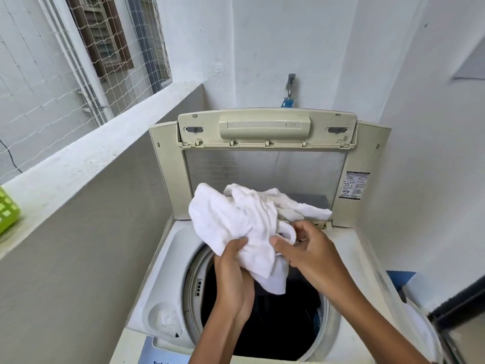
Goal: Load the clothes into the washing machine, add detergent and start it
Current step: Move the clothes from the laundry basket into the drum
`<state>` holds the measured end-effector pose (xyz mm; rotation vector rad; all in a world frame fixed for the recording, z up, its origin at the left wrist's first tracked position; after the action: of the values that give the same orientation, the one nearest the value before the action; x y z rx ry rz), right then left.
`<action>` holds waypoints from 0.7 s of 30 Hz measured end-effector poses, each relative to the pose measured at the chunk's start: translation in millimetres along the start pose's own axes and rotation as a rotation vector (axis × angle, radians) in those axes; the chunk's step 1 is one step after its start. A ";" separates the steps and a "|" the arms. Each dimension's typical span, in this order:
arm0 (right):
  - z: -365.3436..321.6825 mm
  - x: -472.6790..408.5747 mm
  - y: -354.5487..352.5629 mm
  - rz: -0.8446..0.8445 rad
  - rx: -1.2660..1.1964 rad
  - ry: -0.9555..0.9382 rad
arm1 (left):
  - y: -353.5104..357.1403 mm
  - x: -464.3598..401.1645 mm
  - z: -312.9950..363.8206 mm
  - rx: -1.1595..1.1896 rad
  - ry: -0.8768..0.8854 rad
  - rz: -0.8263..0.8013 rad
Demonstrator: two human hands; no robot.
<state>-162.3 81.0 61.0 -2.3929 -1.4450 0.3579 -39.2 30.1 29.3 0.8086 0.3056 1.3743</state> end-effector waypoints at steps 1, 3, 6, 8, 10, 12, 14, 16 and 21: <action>4.1 -4.3 -1.1 0.002 -0.112 0.042 | -0.8 0.4 1.9 0.041 -0.020 -0.005; 6.0 -9.6 -7.4 0.018 -0.321 0.087 | -5.6 0.5 4.6 0.089 -0.049 -0.017; -1.5 -14.0 -21.3 0.108 -0.480 0.063 | -10.6 3.3 2.1 -0.032 0.029 0.001; -8.6 -16.1 -28.1 0.112 -0.552 0.035 | -12.4 4.6 -1.7 -0.105 0.070 0.072; -15.6 -17.9 -33.5 0.097 -0.615 0.024 | -13.1 4.1 -3.3 -0.101 0.062 0.155; -20.3 -20.5 -39.6 0.100 -0.649 0.019 | -17.9 -0.5 -3.5 -0.073 0.028 0.271; -24.5 -23.6 -46.0 0.093 -0.660 0.005 | -25.2 -5.5 -2.9 -0.079 -0.006 0.394; -28.6 -26.2 -50.9 0.082 -0.645 -0.033 | -29.6 -7.4 -4.2 -0.139 -0.028 0.427; -32.6 -30.1 -45.2 0.094 -0.603 -0.078 | -13.2 6.6 -5.6 -0.389 0.012 0.027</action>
<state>-200.3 69.4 110.2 -2.9479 -1.6591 0.0300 -31.5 38.4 18.3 0.4823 0.0319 1.4070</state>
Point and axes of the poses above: each hand's wrist, its own x-axis away from the middle knuckle, its own y-axis out of the palm, z = x × y, the point moved 1 cm from there along -x, towards the middle knuckle, and after that the axes turned 2 degrees about x, right-handed, at the moved point
